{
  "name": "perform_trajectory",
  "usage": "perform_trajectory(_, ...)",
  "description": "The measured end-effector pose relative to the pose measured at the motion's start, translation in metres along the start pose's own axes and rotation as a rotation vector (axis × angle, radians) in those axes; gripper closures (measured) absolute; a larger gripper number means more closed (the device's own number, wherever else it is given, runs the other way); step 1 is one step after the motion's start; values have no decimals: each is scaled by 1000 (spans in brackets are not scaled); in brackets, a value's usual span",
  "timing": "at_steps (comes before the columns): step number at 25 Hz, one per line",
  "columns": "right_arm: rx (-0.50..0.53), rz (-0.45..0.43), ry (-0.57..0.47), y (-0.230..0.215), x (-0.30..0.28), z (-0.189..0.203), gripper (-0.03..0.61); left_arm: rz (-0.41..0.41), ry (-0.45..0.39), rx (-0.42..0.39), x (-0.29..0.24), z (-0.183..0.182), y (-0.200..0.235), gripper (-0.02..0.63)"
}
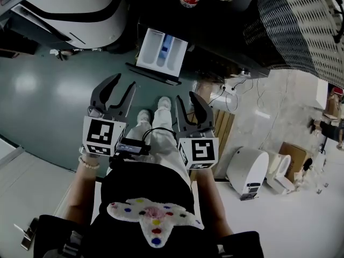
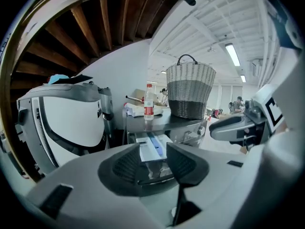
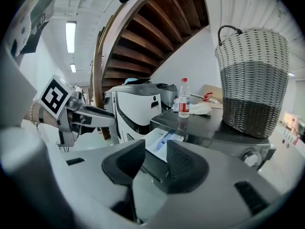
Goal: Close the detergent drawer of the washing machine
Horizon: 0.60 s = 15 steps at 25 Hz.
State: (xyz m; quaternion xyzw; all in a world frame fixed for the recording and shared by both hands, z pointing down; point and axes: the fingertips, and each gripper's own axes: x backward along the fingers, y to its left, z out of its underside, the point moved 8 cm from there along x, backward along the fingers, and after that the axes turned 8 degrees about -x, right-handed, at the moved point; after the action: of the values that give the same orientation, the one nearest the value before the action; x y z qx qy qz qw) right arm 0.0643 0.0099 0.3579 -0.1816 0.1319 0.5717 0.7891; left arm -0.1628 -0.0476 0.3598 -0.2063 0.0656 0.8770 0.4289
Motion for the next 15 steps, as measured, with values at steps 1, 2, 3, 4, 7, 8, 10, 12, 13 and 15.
perform_trajectory(1,-4,3,6,-1,-2,4,451,-2,5,6,-3,4,0,440)
perform_trajectory(2,-6,5,13,-2,-5,8,451,-3,9,14,-6,9,1,442)
perform_trajectory(3,-6,7,20,-3,-7,12,451,-5,14,23,-8,14,2,441)
perform_trajectory(4,-7,9,27,-4,-10,17,451,-7,18,30,-11,19,3,440)
perform_trajectory(7,-7,22,44,-9,-19,30,451,-22,42,34,-22,33,7,440)
perform_trajectory(8,-7,31,51,-11,-21,35,451,-26,51,30,-26,38,8,440)
perform_trajectory(10,-11,46,65,-14,-25,46,451,-28,67,21,-33,48,9,440)
perform_trajectory(12,-14,54,73,-16,-31,56,451,-28,79,19,-39,57,12,440)
perform_trajectory(13,-13,57,75,-17,-34,60,451,-26,83,23,-43,61,13,440)
perform_trajectory(15,-14,63,82,-19,-40,67,451,-19,92,28,-50,70,13,440)
